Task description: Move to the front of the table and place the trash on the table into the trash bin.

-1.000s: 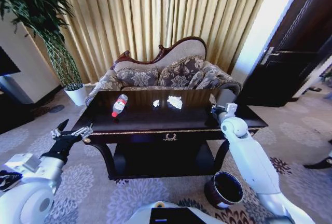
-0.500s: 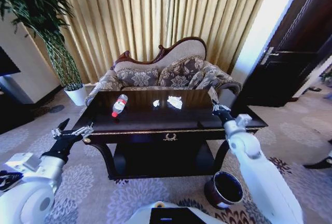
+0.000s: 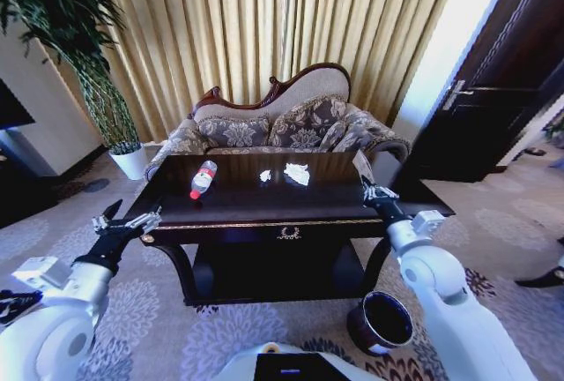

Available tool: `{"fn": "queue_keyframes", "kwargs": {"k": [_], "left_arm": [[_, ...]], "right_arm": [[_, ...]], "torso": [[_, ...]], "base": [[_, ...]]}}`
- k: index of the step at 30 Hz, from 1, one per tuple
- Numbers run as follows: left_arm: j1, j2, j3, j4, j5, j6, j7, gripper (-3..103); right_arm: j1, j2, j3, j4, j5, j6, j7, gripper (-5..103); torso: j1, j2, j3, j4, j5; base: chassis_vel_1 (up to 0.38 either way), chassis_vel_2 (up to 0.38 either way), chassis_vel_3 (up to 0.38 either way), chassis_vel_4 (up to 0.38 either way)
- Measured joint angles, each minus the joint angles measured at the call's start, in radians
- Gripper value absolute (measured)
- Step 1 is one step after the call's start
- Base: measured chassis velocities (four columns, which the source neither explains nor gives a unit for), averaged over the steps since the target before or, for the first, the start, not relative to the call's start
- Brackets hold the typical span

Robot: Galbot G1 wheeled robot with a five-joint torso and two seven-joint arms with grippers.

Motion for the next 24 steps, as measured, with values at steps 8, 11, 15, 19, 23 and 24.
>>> {"fn": "queue_keyframes", "kwargs": {"k": [8,11,15,19,23,24], "left_arm": [[-0.001,-0.006,0.009,0.000,0.007,0.000,-0.003,100],[-0.002,-0.007,0.012,0.000,0.008,0.000,-0.003,100],[-0.003,-0.009,0.025,0.000,0.017,0.000,-0.005,100],[-0.003,-0.011,0.037,0.000,0.026,0.000,-0.005,100],[-0.004,-0.012,0.041,0.000,0.028,-0.001,-0.005,100],[-0.004,-0.013,0.042,0.000,0.028,-0.001,-0.005,100]], "right_arm": [[-0.008,0.009,-0.001,0.015,0.000,-0.011,0.012,0],[-0.012,0.010,-0.002,0.016,-0.001,-0.011,0.016,0],[-0.011,0.015,-0.007,0.019,-0.004,-0.012,0.022,0],[-0.006,0.018,-0.016,0.020,-0.009,-0.013,0.039,0],[-0.007,0.018,-0.016,0.020,-0.014,-0.018,0.046,0],[-0.008,0.017,-0.015,0.019,-0.015,-0.022,0.050,0]], "torso": [[0.000,0.000,0.000,0.0001,0.0001],[0.000,0.000,0.000,0.0000,0.0000],[0.000,0.000,0.000,0.0000,0.0000],[0.000,0.000,0.000,0.0001,0.0000],[0.000,0.000,0.000,0.0000,0.0000],[0.000,0.000,0.000,0.0000,0.0001]], "base": [[0.000,0.000,0.000,0.000],[0.000,0.000,0.000,0.000],[0.011,-0.009,-0.013,0.006],[0.052,-0.039,-0.048,0.062],[0.084,-0.078,-0.088,0.085],[0.112,-0.104,-0.099,0.101]]}}
